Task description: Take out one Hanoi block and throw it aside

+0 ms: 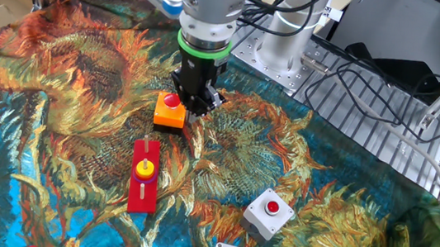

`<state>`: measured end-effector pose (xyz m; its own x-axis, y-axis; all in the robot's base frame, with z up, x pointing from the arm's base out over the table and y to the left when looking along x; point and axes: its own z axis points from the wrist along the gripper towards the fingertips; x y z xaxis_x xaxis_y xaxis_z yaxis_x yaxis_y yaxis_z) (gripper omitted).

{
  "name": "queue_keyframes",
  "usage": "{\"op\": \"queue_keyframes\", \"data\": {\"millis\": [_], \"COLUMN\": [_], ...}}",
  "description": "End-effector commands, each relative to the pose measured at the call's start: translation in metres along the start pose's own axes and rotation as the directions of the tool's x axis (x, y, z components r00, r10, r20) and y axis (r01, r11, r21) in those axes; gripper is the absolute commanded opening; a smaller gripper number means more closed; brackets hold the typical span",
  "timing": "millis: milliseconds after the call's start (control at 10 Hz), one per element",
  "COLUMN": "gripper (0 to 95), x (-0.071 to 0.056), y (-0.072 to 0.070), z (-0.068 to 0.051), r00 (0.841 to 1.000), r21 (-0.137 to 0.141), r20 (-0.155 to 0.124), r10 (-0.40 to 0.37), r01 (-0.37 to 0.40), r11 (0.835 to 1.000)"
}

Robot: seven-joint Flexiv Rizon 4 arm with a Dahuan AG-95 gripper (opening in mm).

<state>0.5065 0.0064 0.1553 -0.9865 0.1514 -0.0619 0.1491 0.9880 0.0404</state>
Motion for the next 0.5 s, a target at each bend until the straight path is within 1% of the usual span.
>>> {"op": "queue_keyframes", "data": {"millis": [100,200,300,400,500], "gripper": [0.0,0.0,19.0,19.0,19.0], "x": [-0.003,-0.005,-0.008,-0.012,-0.018], "y": [0.0,-0.001,-0.002,-0.003,-0.006], "z": [0.006,0.009,0.011,0.014,0.016], "r00": [0.998,0.996,0.995,0.995,0.995], "r21": [0.047,0.051,0.057,0.064,0.065], "r20": [0.008,0.008,0.006,0.003,-0.009], "r10": [0.066,0.084,0.095,0.1,0.101], "r01": [-0.066,-0.084,-0.095,-0.1,-0.101], "r11": [0.997,0.995,0.994,0.993,0.993]}}
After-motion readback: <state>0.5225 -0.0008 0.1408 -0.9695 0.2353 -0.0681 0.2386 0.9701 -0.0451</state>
